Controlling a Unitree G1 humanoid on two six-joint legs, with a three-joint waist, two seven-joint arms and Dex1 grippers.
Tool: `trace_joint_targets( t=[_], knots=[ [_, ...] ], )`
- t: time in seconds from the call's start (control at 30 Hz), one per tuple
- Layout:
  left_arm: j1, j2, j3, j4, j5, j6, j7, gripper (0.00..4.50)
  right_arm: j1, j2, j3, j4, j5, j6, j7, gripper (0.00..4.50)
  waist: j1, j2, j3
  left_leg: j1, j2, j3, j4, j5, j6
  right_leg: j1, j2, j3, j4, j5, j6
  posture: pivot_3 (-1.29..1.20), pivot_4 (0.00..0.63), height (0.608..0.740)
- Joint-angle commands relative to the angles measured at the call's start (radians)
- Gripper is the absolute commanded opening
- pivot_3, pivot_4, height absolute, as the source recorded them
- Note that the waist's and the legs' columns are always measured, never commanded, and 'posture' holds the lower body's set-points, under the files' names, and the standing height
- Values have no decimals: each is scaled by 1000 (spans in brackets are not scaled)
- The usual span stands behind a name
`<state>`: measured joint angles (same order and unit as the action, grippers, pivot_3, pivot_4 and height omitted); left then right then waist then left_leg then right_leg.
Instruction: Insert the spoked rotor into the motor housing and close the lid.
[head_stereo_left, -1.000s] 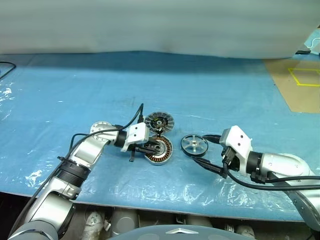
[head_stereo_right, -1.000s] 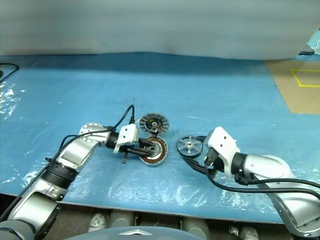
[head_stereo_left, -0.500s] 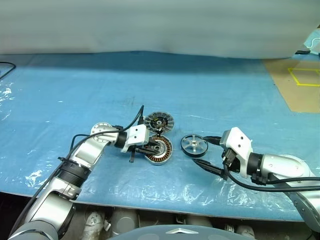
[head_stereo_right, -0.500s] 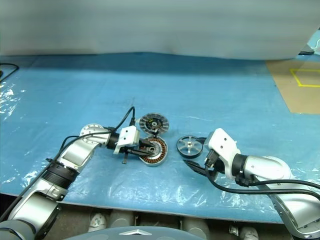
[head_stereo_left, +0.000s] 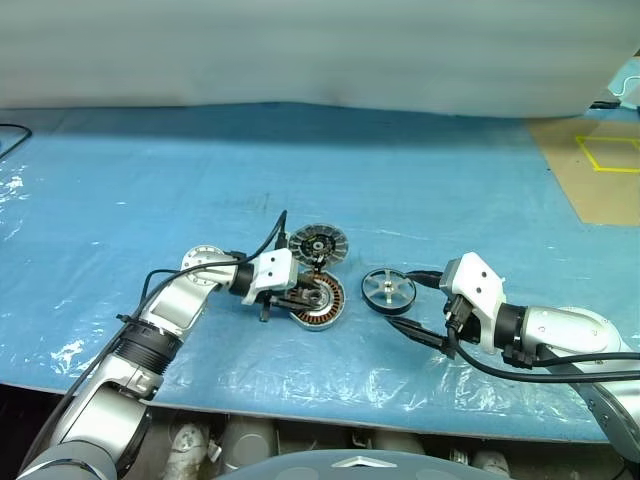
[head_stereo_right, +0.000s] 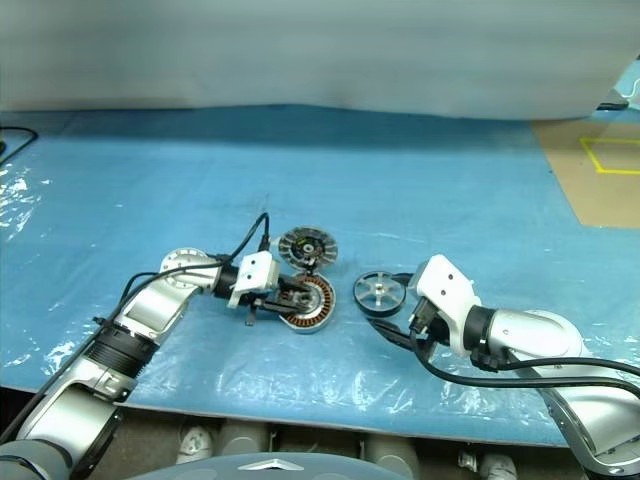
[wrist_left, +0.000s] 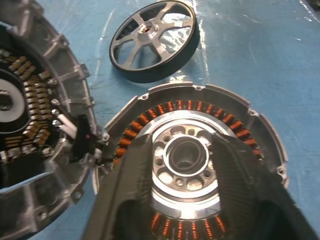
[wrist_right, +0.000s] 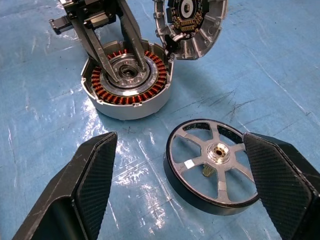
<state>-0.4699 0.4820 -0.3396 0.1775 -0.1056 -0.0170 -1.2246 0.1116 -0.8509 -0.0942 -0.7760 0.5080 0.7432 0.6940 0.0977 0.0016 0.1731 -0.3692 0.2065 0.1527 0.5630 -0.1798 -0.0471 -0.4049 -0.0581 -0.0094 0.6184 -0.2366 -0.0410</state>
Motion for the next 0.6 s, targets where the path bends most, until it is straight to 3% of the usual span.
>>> trace_joint_targets(
  t=[0.03,0.17,0.3,0.43,0.6],
  knots=[
    [-13,-4,16,16,12,32,39,2688,-14,-7,-21,-27,6,3,-4,4160,0,0,0,0,0,0,0,0,0,0,0,0,0,0,0,0,150,740],
    [3,26,43,-11,-28,6,7,2688,-19,-4,-22,-30,12,11,-7,4160,-2,0,0,0,0,0,0,0,0,0,0,0,0,0,0,0,150,740],
    [44,40,117,-121,-205,106,-62,2688,-25,7,-36,-33,44,20,-3,4160,-1,0,0,0,0,0,0,0,0,0,0,0,0,0,0,0,150,740],
    [102,135,176,-276,-388,318,-153,2688,-29,-6,-49,-31,68,20,24,4160,0,0,0,-1,0,0,-1,0,0,-1,0,0,0,0,0,0,150,740],
    [205,237,231,-325,-439,389,-173,2688,-85,-12,-13,6,83,8,67,4160,-5,1,0,1,0,1,-2,0,0,-1,0,0,0,-1,0,0,150,740]
  ],
)
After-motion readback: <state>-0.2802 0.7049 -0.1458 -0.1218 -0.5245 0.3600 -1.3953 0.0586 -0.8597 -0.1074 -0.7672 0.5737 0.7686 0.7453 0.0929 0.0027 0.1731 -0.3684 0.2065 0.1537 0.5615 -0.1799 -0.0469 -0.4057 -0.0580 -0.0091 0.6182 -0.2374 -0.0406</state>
